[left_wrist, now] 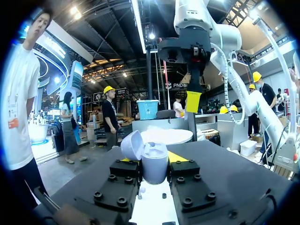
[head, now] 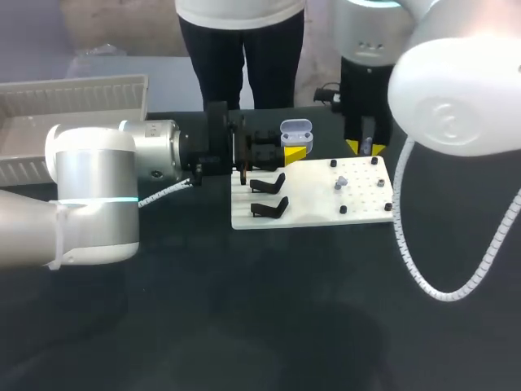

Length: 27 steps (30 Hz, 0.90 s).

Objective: Pick up each earbud case from the left stands, insert the matching earbuds, close the lid, and place the case in the box.

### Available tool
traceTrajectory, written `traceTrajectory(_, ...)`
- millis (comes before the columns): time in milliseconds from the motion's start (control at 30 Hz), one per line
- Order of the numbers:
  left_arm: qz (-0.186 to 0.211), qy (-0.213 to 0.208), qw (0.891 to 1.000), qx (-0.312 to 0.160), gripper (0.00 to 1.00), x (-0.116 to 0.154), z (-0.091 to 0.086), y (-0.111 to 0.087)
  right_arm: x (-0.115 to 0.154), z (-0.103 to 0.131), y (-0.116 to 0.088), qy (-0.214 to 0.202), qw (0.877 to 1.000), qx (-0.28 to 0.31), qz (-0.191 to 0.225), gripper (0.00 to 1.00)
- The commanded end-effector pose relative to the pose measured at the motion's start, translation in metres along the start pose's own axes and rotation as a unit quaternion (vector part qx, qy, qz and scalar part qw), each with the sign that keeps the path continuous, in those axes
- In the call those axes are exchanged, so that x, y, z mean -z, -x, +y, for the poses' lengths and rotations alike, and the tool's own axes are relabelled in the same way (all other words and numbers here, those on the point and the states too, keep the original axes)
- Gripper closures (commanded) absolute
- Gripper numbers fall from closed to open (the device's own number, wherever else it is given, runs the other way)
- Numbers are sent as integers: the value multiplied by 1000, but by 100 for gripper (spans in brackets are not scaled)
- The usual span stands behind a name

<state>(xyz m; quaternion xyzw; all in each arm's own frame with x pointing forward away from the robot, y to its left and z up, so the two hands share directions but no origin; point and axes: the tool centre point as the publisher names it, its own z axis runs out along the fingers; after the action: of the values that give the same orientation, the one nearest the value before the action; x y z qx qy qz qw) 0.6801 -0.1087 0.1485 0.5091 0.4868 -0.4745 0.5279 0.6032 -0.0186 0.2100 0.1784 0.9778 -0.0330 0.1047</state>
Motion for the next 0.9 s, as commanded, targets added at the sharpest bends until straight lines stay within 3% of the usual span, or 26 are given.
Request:
traceTrajectory(33, -2, 3, 1000, -2, 100, 0, -1, -1, 5, 15, 3, -30, 995, -96, 9, 100)
traceTrajectory(500, -2, 3, 1000, -2, 100, 0, -1, -1, 5, 15, 3, -30, 995, -96, 9, 100)
traceTrajectory(633, -2, 3, 1000, -2, 100, 0, -1, -1, 5, 31, 5, 1, 992, -118, 36, 100)
traceTrajectory(900, -2, 3, 1000, -2, 100, 0, -1, -1, 11, 64, 20, 8, 992, -120, 48, 100)
